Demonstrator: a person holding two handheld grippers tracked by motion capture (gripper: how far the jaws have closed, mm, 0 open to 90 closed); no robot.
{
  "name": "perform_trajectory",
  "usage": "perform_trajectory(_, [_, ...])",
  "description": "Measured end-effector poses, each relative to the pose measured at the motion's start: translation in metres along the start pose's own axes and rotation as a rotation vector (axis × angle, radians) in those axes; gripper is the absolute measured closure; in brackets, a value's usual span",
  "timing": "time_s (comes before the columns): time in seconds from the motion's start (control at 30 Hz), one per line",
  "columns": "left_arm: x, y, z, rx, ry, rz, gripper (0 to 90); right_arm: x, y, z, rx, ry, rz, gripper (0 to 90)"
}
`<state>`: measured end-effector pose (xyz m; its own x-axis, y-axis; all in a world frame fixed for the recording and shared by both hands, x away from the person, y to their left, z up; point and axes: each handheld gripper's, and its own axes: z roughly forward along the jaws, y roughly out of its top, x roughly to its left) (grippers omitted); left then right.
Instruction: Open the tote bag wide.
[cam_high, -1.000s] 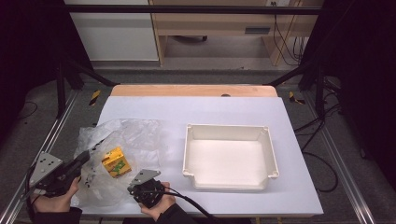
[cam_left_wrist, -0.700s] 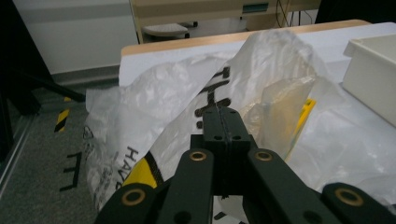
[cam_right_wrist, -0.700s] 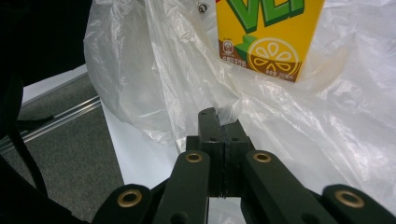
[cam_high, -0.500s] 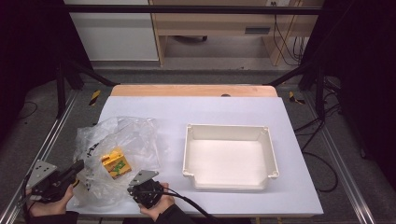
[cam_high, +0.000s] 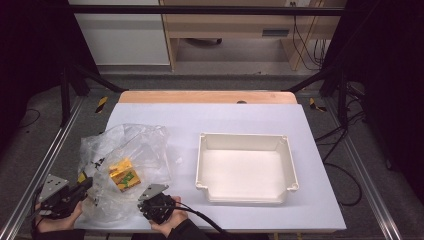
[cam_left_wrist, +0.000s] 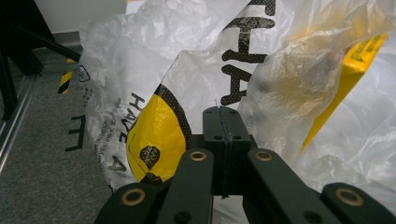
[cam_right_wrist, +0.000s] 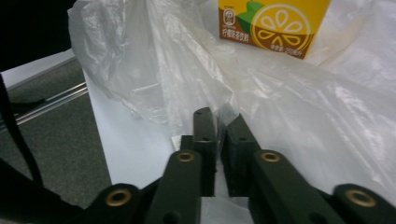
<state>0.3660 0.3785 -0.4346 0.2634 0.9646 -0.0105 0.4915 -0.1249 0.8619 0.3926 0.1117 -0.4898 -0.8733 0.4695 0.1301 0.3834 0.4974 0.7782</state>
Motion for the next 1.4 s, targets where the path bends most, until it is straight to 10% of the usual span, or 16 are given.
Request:
perform_trajectory(0.57, [0.0,-0.002,-0.003,0.005,-0.014,0.004,90.0,-0.015,0.023,-0.048,-0.232,0.003,0.053,71.3])
perform_trajectory(0.77, [0.0,-0.001,-0.005,-0.009,-0.018,0.005,90.0,-0.022,0.019,-0.033,-0.146,-0.065,0.051,90.0])
perform_trajectory(1.1, [-0.002,0.001,-0.012,-0.084,-0.06,0.002,89.6,-0.022,0.001,-0.006,-0.007,-0.098,0.039,90.0])
perform_trajectory(1.4, [-0.005,0.018,-0.031,-0.199,-0.074,-0.02,59.7,-0.022,0.001,-0.005,-0.002,-0.102,0.04,90.0])
